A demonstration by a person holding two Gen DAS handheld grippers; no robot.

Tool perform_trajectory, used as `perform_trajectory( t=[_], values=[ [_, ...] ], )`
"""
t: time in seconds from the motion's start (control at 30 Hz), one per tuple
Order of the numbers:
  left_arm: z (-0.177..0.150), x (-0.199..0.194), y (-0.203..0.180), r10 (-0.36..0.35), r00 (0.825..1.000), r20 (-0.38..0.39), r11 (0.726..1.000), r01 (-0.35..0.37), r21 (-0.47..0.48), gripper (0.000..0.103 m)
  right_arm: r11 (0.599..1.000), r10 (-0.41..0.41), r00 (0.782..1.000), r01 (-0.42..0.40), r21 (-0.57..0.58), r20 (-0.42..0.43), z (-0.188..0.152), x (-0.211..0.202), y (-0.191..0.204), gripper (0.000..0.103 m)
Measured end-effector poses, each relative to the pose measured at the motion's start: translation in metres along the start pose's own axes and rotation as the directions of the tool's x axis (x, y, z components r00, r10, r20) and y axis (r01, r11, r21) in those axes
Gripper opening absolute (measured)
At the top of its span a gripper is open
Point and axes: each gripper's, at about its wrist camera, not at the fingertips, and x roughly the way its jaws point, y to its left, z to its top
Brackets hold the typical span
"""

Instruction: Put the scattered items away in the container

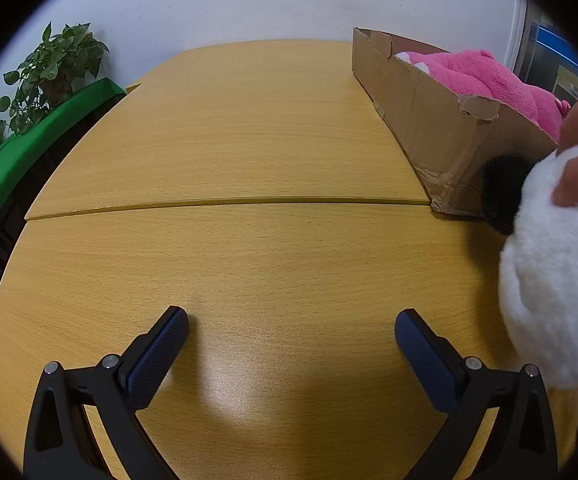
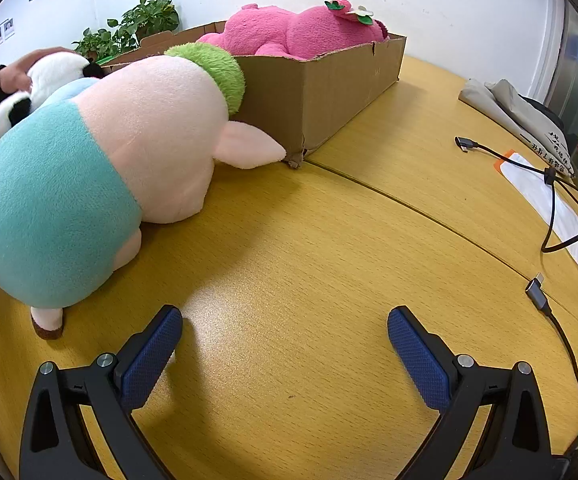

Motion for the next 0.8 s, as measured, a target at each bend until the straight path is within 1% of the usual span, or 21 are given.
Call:
perform_trajectory(
  t=[0.8],
  values=[
    [-0.0001, -0.0003, 0.0, 0.001, 1.0, 0.0, 1.0, -0.001, -0.001, 0.103, 1.0, -0.004, 1.0, 0.004, 0.006, 0.0, 0.0002, 0.0004, -0.0018, 0.103]
  ],
)
